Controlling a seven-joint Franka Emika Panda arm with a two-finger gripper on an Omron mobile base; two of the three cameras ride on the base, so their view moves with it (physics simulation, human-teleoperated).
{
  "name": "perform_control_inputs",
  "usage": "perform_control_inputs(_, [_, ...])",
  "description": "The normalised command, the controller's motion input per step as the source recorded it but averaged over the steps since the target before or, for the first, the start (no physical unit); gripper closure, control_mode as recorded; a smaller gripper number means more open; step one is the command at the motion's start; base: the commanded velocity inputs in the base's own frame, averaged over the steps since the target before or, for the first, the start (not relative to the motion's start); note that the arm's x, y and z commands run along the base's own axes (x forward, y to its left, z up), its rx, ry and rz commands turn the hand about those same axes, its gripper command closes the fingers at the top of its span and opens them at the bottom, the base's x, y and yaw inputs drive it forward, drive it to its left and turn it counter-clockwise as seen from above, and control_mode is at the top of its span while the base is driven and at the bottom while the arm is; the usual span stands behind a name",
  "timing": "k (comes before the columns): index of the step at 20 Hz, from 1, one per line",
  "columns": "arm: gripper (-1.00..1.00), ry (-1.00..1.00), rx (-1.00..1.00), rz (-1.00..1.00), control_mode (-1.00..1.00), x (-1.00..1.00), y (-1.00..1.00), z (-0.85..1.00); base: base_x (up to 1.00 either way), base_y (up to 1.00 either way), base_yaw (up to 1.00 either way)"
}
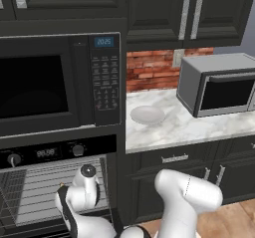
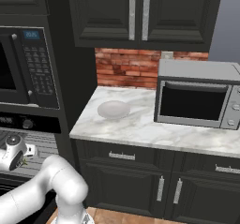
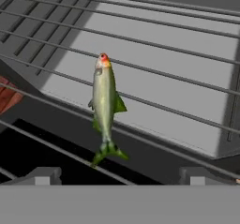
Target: Take the fish from the oven and place it on the plate on the counter.
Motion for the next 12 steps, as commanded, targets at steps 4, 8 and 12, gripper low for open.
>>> perform_control_inputs(4, [-1.0,0.02,0.0,0.0,-1.0,0.2,0.27,-0.26,0.0,0.0,0.0])
perform_control_inputs(8, [-1.0,0.01,0.0,0.0,-1.0,0.18,0.25,-0.32,0.0,0.0,0.0])
perform_control_inputs(12, [-1.0,0.0,0.0,0.0,-1.0,0.21,0.19,-0.26,0.0,0.0,0.0])
